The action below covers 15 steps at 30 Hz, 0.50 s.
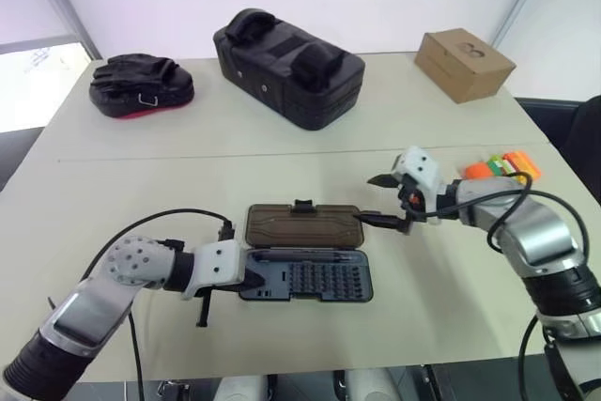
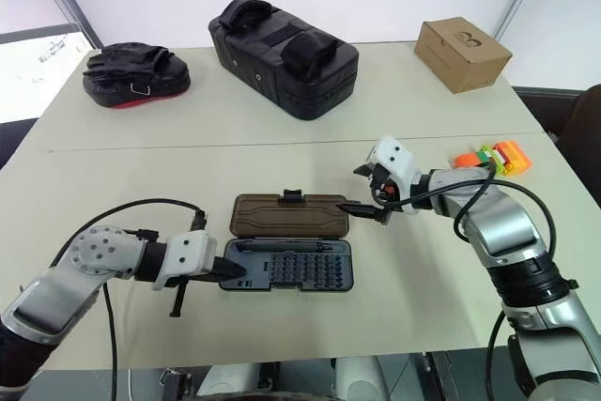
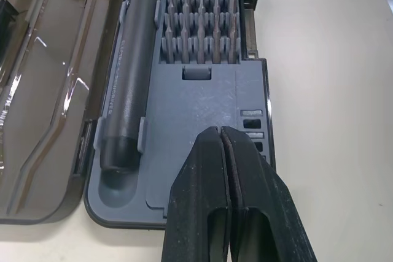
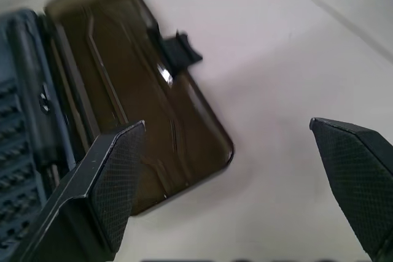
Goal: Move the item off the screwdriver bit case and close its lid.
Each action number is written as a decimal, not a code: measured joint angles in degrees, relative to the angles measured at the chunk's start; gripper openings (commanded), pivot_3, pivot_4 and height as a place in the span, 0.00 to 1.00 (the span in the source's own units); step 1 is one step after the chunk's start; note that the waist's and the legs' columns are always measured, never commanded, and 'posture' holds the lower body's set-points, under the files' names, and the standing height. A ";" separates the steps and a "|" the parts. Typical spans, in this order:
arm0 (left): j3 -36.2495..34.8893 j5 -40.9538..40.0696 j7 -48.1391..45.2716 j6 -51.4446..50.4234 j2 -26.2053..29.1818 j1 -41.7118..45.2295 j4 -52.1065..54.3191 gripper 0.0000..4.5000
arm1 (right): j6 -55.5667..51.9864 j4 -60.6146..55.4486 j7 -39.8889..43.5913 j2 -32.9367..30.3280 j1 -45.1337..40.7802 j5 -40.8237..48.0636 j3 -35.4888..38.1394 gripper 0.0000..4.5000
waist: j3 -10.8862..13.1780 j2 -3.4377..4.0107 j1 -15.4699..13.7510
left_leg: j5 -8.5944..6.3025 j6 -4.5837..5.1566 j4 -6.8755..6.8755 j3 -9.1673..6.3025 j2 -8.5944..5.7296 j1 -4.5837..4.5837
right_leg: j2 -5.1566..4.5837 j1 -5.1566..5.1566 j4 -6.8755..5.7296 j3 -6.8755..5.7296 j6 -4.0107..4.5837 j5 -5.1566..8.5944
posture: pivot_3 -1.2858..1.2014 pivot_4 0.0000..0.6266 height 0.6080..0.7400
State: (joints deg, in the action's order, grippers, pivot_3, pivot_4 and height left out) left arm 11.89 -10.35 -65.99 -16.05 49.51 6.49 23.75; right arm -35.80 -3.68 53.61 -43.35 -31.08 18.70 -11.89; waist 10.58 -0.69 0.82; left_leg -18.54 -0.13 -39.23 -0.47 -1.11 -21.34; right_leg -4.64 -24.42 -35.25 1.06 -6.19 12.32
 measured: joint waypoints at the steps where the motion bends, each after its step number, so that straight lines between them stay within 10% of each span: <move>1: 0.43 0.25 0.19 -0.25 -0.02 0.52 0.03 0.01 | 1.31 2.16 0.56 0.72 -1.39 -1.21 -1.32 1.00 | 0.00 0.00 0.04 | 0.00 0.00 0.00 0.01 0.00 0.00 | 0.00 0.00 0.00 0.00 0.00 0.00 | 0.52 0.24 1.00; 15: 1.07 0.27 4.39 -5.24 -0.91 0.11 3.39 0.01 | 10.02 20.43 9.87 4.50 -10.06 -10.84 -6.38 1.00 | 0.00 0.02 0.00 | 0.00 0.00 0.01 -0.03 -0.01 -0.01 | 0.01 -0.01 -0.03 -0.02 0.00 0.00 | 0.52 0.24 1.00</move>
State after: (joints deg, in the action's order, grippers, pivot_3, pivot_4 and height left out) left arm 12.96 -10.07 -61.60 -21.29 48.60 6.60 27.15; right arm -25.78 16.75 63.48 -38.86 -41.14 7.86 -18.28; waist 10.59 -0.67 0.82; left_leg -18.54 -0.14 -39.22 -0.50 -1.12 -21.35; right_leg -4.63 -24.43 -35.28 1.04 -6.19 12.32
